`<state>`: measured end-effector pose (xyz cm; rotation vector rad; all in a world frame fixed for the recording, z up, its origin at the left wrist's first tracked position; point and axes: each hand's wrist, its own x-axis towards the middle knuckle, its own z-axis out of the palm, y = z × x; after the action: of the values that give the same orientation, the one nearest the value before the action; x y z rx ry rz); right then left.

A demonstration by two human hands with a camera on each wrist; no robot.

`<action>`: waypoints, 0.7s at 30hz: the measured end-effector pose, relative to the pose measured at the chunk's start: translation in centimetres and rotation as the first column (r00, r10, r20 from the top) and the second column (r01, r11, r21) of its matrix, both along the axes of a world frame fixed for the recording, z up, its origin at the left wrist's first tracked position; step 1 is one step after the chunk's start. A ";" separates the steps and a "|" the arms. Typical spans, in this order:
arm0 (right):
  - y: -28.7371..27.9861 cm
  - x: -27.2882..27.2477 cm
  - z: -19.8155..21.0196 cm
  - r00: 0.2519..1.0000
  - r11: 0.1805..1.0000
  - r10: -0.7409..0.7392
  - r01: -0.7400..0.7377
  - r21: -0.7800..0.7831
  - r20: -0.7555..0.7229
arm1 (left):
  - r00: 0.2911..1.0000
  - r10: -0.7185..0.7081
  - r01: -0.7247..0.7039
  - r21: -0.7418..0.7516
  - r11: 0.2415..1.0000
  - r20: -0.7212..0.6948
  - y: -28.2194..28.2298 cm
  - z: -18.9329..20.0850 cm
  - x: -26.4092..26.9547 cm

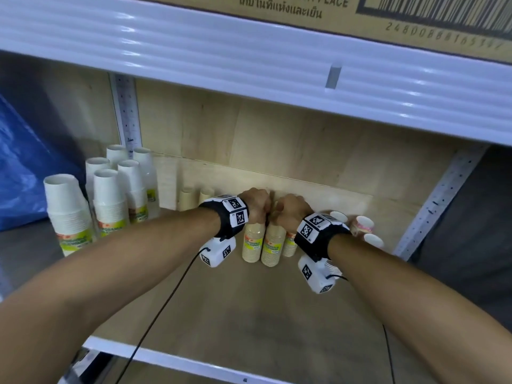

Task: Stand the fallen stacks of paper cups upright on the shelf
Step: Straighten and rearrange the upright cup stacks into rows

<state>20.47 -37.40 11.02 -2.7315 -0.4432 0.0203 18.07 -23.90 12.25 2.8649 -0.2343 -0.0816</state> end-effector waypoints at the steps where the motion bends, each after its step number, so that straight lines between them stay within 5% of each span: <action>1: 0.1 0.1 -0.1 1.000 1.000 0.000 0.000 -0.007 0.001 | 1.000 -0.001 0.001 0.005 1.000 -0.006 0.0 -0.2 0.1; 21: 0.6 0.6 1.7 0.995 0.993 -0.029 0.040 -0.113 0.093 | 0.993 0.040 -0.029 -0.100 0.995 0.112 1.8 1.0 0.8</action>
<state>21.05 -36.85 12.75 -2.8619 -0.4324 -0.0907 18.90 -22.11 13.29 2.7776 -0.2052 0.0982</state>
